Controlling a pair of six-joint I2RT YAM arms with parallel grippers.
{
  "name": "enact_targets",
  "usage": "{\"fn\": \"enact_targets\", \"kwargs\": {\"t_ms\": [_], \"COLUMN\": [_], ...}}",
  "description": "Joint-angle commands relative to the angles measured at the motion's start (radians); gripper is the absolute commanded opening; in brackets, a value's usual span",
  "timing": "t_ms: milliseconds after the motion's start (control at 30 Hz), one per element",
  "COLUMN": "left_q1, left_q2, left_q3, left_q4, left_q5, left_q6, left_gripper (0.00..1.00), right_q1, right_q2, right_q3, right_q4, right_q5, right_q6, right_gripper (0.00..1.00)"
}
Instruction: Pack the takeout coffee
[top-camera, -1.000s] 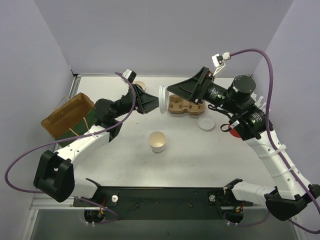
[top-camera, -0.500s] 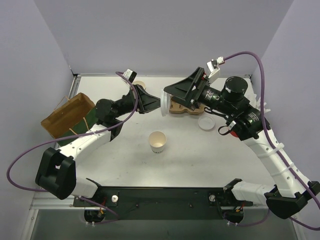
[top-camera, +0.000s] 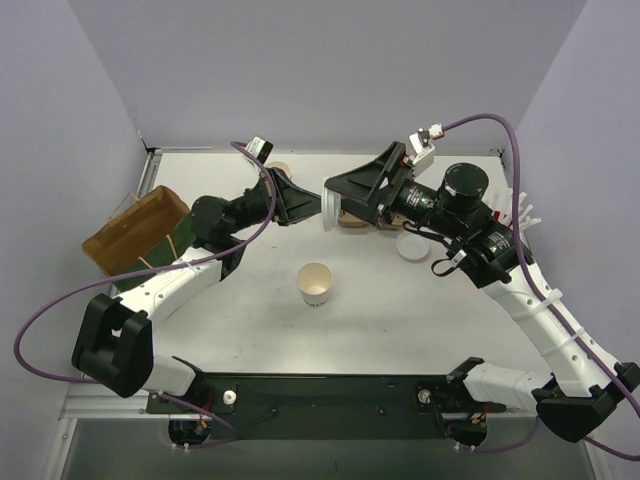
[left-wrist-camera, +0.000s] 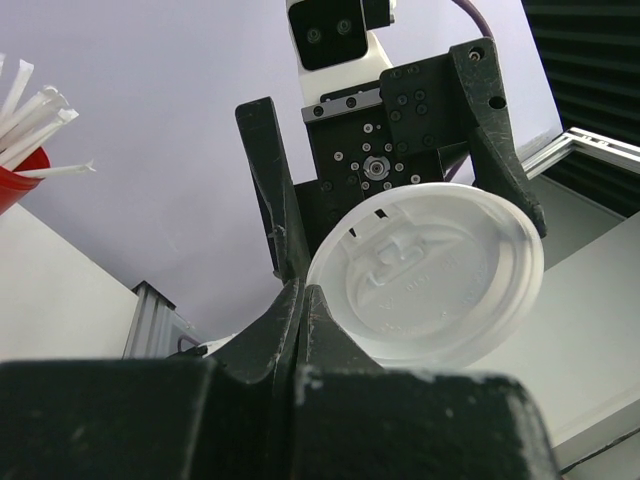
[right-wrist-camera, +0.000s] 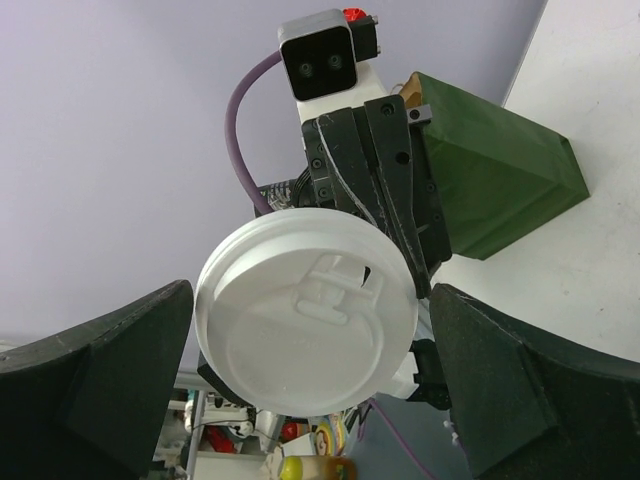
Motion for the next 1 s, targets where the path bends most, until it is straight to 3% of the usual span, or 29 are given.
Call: {"fn": "enact_targets", "kwargs": {"t_ms": [0,967], "left_q1": [0.010,0.014], "left_q2": [0.002,0.010], "left_q3": [0.046,0.038], "left_q4": [0.053,0.059], "left_q5": [0.004,-0.002], "left_q6": [0.007,0.008], "left_gripper": [0.00,0.00], "right_q1": [0.001,0.010], "right_q2": [-0.047,-0.069], "right_q3": [-0.031,-0.094], "right_q4": [0.105,0.133], "right_q5": [0.018,0.041], "right_q6": [0.038,0.095], "right_gripper": [0.99,0.91]}}
